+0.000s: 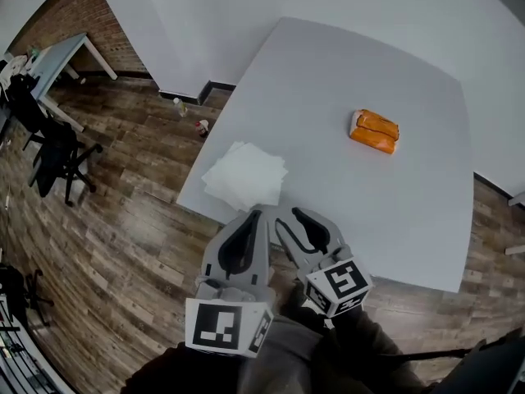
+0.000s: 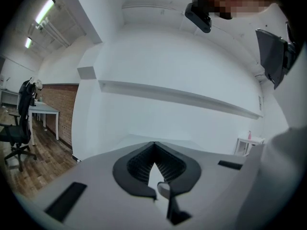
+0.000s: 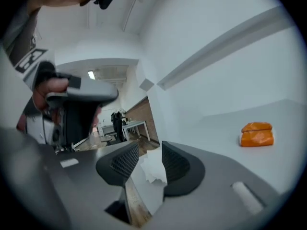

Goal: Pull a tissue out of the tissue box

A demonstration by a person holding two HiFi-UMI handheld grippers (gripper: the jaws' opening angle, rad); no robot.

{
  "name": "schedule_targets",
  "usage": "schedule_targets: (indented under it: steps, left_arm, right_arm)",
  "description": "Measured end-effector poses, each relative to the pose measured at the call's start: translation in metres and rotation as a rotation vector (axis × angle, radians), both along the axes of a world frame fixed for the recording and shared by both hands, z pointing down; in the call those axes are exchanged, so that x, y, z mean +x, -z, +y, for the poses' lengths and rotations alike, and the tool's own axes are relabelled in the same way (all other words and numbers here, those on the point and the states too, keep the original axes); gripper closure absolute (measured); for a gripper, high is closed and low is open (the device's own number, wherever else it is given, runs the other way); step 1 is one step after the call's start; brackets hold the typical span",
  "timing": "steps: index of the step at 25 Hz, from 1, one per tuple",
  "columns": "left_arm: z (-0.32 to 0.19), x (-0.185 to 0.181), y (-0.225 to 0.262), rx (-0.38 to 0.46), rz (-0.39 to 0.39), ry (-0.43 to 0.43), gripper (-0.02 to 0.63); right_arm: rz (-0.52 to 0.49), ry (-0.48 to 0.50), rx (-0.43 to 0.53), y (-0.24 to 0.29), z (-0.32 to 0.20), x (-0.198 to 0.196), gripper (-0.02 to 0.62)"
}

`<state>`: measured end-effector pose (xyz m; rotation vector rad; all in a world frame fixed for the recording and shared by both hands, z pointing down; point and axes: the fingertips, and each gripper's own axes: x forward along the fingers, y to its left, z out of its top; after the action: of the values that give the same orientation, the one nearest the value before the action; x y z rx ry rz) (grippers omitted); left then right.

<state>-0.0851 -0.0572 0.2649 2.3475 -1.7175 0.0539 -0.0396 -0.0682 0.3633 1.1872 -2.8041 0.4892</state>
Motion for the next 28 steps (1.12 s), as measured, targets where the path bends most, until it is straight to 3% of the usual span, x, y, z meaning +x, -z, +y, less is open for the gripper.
schedule_targets:
  steps: [5,11,17,22,28]
  left_arm:
    - [0.005,0.037,0.038,0.122,-0.034,0.016,0.606]
    - [0.012,0.083,0.08,0.216,-0.063,-0.092,0.606]
    - [0.026,0.094,0.086,0.26,-0.055,-0.175,0.606]
    - [0.055,0.086,0.068,0.215,-0.042,-0.282,0.606]
    - [0.081,0.075,0.069,0.226,-0.025,-0.293,0.606]
  right_arm:
    - [-0.095,-0.068,0.128,0.102,0.017,0.068,0.451]
    - [-0.112,-0.178,0.217,0.173,0.04,0.12,0.459]
    - [-0.103,-0.256,0.27,0.181,0.063,0.117,0.488]
    - [-0.095,-0.337,0.258,0.179,0.088,0.102,0.488]
    - [-0.066,-0.376,0.273,0.183,0.119,0.088,0.53]
